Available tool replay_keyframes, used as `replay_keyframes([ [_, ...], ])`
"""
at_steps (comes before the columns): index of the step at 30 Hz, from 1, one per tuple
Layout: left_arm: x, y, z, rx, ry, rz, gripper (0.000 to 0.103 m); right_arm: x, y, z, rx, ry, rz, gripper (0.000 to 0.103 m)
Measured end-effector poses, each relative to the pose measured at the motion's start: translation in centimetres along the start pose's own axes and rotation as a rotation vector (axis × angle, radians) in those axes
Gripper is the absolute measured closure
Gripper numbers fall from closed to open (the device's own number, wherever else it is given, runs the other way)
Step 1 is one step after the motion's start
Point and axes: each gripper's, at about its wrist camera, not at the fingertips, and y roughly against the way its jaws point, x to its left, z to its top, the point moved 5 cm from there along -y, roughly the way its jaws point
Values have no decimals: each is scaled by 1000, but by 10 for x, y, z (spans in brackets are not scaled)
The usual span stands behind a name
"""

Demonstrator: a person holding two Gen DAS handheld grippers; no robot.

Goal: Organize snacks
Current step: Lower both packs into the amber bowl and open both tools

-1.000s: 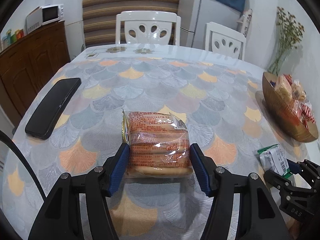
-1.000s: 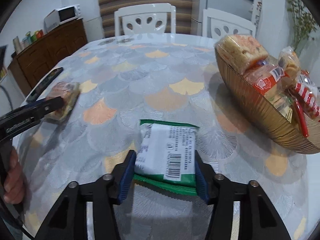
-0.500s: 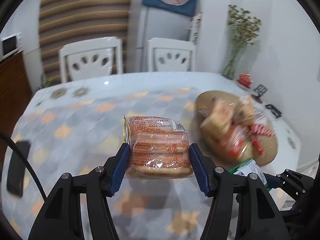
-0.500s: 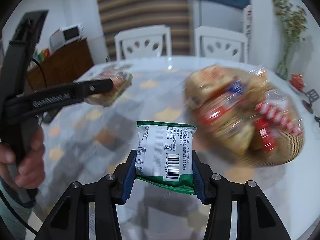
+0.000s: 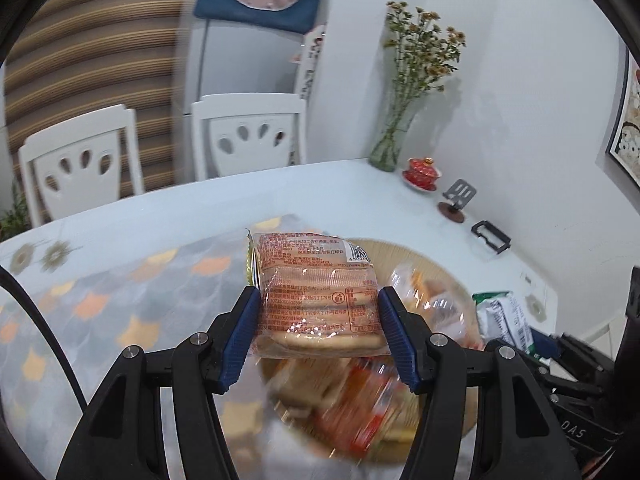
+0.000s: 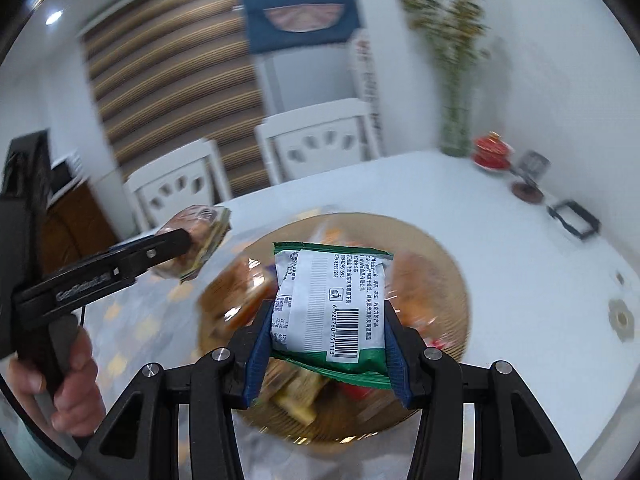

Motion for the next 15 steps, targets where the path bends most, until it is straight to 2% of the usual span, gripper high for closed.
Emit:
replay_keyframes([
  [6, -15, -37, 23, 26, 38, -56, 44, -12, -6, 15, -8, -89, -19, 54],
  [7, -17, -42, 25, 31, 41, -61, 41, -11, -8, 16, -9, -92, -22, 53],
  [8, -18, -48, 26, 42, 45, -69, 33, -11, -11, 16, -3, -94, -35, 47],
  [9, -18, -54, 26, 60, 54, -73, 28, -13, -14, 16, 3, -95, -43, 36],
  [10, -17, -59, 24, 82, 69, -76, 20, -15, -16, 15, 10, -99, -55, 31],
  [11, -13, -60, 22, 86, 83, -80, 20, -17, -16, 14, 12, -107, -62, 28],
  [15, 0, -44, 10, 45, 143, -87, 20, -26, -14, 7, 18, -131, -56, 27],
])
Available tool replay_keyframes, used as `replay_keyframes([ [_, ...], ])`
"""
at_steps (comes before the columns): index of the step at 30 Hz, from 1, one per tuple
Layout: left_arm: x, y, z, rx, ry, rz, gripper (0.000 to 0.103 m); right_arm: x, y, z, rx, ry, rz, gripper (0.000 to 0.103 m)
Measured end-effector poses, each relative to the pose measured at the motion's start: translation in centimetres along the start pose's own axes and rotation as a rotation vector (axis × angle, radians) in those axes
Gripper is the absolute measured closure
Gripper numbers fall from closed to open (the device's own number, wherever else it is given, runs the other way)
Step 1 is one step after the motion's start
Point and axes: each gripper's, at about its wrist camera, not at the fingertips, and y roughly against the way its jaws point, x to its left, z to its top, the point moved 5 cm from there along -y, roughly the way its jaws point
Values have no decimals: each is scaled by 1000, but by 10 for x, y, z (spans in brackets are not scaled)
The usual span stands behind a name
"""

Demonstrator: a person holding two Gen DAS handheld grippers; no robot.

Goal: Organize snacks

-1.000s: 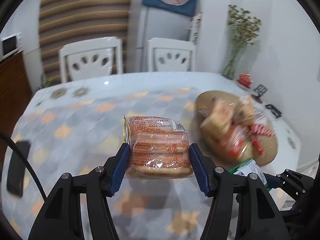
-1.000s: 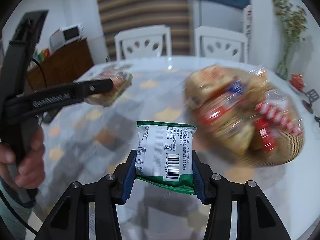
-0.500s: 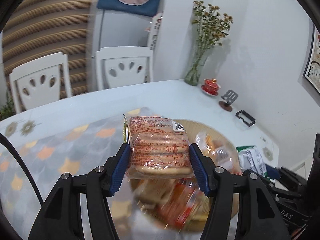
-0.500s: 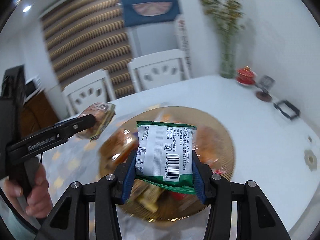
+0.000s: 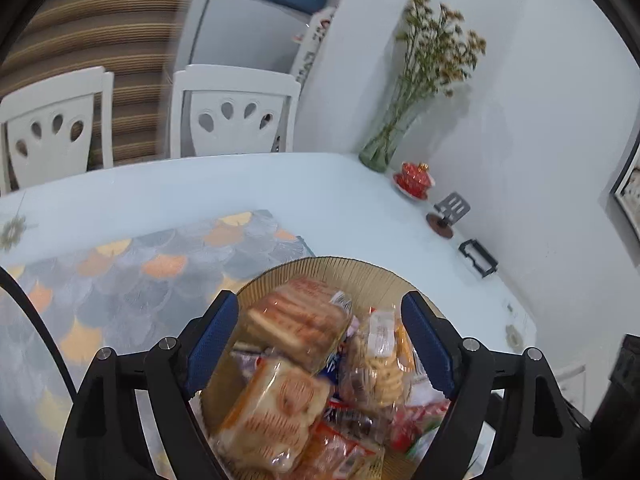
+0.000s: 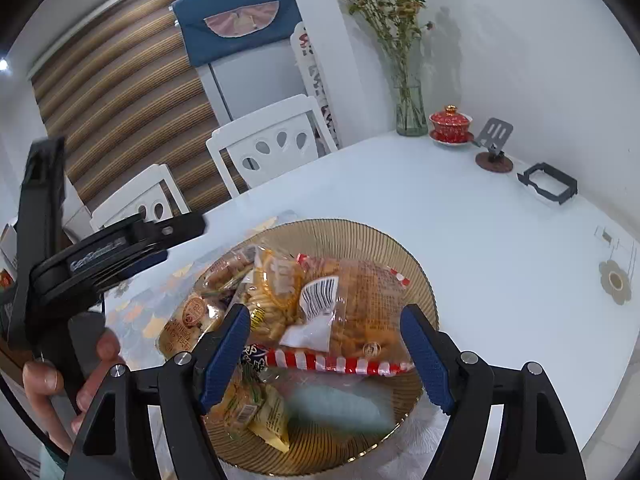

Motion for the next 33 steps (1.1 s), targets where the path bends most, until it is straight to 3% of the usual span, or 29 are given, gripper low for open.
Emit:
replay_keyframes([
  [9, 25, 65, -33, -81, 45, 44, 20, 5, 11, -10, 30, -17, 63, 26],
  [18, 75, 137, -97, -103, 138, 128, 20, 67, 23, -41, 61, 80, 176, 23],
  [26, 136, 190, -168, -80, 240, 326, 20, 143, 17, -92, 131, 241, 244, 22],
  [33, 166, 191, -207, -55, 233, 486, 20, 176, -4, -137, 134, 366, 214, 22],
])
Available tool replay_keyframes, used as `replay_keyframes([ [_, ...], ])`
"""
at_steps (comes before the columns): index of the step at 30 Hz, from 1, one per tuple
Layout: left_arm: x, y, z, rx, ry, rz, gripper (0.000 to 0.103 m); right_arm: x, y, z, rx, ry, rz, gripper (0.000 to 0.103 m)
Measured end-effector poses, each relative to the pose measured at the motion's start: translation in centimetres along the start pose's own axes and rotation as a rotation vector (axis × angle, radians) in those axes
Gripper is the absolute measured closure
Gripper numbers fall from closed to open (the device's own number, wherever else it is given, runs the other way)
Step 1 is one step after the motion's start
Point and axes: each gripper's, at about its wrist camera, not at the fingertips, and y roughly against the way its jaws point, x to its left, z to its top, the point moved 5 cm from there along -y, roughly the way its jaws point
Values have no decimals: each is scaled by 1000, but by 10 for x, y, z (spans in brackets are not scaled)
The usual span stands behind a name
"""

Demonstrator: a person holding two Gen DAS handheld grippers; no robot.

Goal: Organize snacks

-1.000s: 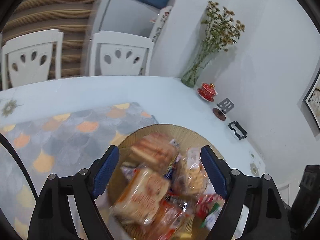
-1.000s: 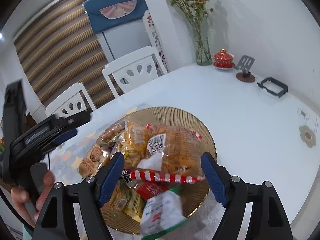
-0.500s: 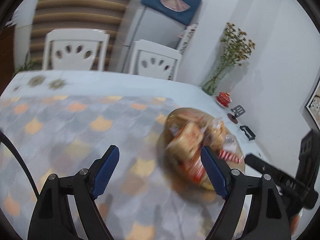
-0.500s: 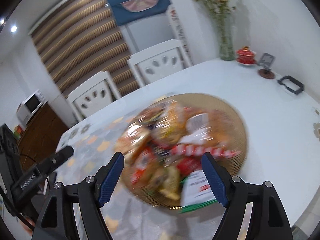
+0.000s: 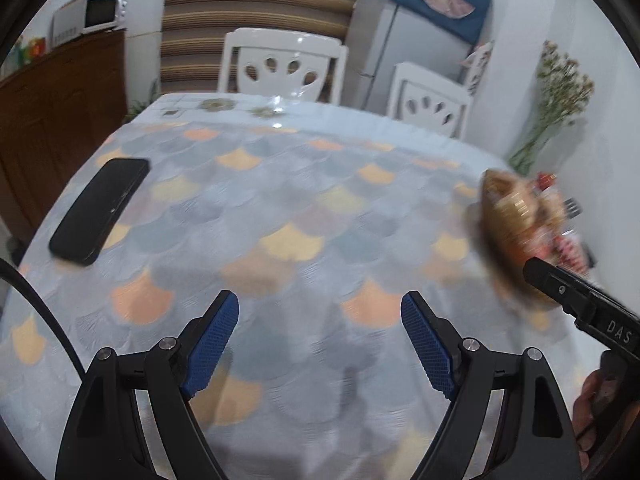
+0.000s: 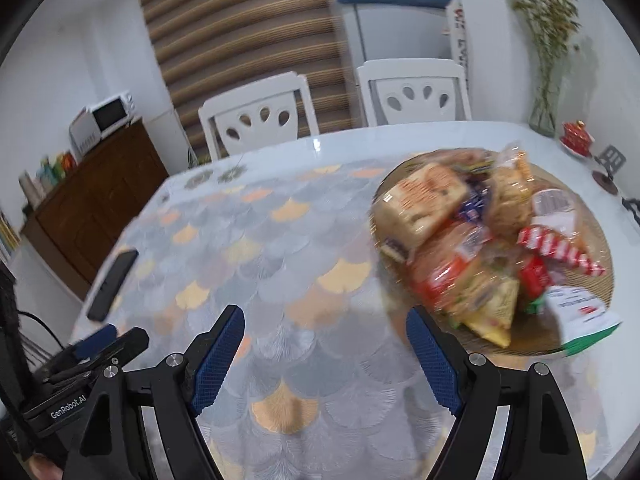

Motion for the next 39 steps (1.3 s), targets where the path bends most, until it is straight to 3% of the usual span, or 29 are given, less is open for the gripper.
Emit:
replay_keyframes([
  [6, 23, -20, -20, 22, 18, 81, 20, 15, -46, -33, 59, 101, -27, 22],
  [10, 30, -23, -19, 13, 57, 91, 20, 23, -62, -46, 95, 145, -51, 22],
  [24, 19, -37, -26, 75, -31, 196, 20, 33, -64, -50, 68, 192, -95, 22],
  [39, 15, -42, -27, 107, -59, 200, 12, 29, -68, -50, 101, 150, -84, 22],
])
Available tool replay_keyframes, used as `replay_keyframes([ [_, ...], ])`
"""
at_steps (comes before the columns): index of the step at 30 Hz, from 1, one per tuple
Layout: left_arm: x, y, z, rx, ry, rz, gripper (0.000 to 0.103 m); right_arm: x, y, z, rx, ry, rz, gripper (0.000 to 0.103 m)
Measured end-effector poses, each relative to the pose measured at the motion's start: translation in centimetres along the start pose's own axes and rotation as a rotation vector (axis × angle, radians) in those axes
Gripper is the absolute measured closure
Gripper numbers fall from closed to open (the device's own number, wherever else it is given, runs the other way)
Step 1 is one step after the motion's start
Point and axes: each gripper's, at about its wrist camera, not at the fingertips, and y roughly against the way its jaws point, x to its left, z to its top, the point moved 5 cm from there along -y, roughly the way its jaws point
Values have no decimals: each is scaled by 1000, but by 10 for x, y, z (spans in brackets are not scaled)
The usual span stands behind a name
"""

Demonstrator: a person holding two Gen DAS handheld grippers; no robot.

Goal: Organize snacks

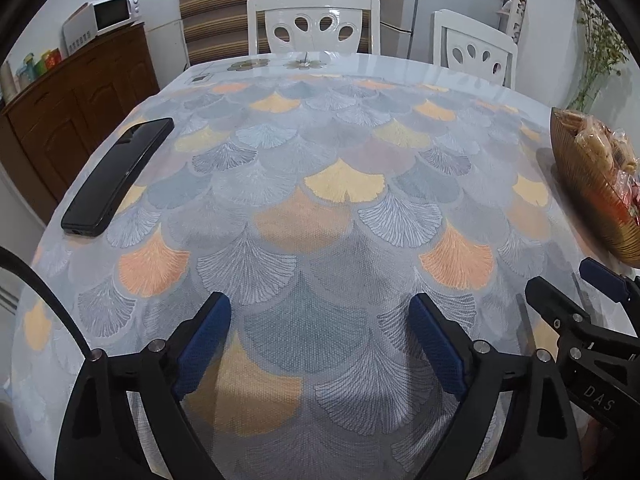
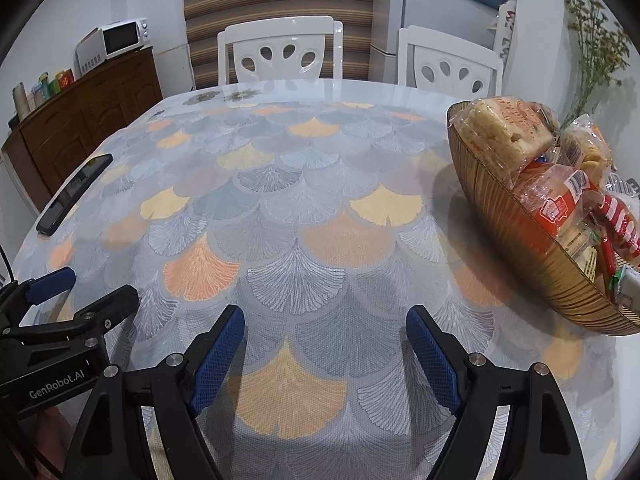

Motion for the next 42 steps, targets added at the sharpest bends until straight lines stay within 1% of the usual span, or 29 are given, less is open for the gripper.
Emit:
replay_keyframes([
  [6, -2, -3, 0, 14, -13, 2, 7, -1, -1, -1, 7, -5, 7, 22],
  [11, -1, -6, 0, 34, -13, -7, 1, -1, -1, -1, 8, -6, 7, 22],
  [42, -3, -9, 0, 40, -19, -1, 0, 0, -3, -1, 14, -5, 6, 22],
])
